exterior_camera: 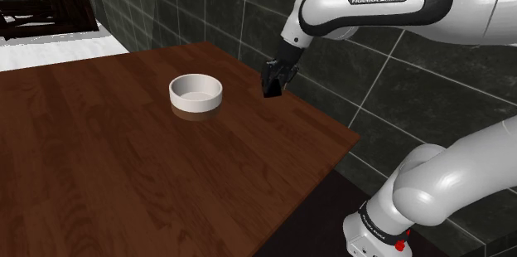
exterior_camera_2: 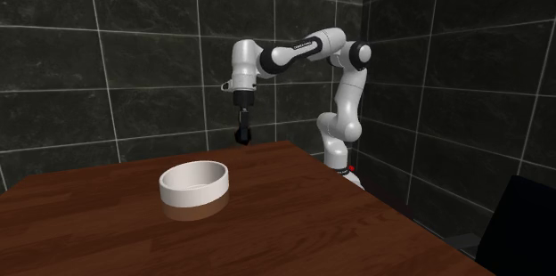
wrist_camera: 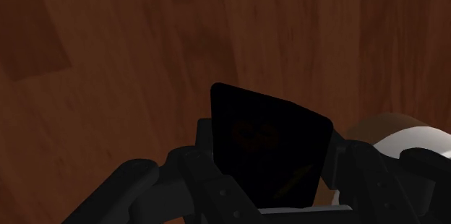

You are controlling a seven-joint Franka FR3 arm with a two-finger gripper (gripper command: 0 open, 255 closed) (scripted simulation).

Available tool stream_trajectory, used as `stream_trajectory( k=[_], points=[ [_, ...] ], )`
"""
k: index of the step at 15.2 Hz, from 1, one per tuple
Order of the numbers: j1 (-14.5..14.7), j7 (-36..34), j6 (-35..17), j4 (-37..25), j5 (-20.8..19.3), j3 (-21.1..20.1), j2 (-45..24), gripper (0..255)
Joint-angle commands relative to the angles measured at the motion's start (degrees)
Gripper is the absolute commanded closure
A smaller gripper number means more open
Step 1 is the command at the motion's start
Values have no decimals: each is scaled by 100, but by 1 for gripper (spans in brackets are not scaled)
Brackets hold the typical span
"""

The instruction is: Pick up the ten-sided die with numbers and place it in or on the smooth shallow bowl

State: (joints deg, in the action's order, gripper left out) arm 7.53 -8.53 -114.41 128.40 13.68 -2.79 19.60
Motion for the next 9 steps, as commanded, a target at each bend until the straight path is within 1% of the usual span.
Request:
stream_trajectory(
  k=[1, 9],
  points=[
    [-6, -31, 164, -150, -18, 7, 15, 255],
    [-19, -148, 768, -735, -72, 28, 42, 255]
  ],
)
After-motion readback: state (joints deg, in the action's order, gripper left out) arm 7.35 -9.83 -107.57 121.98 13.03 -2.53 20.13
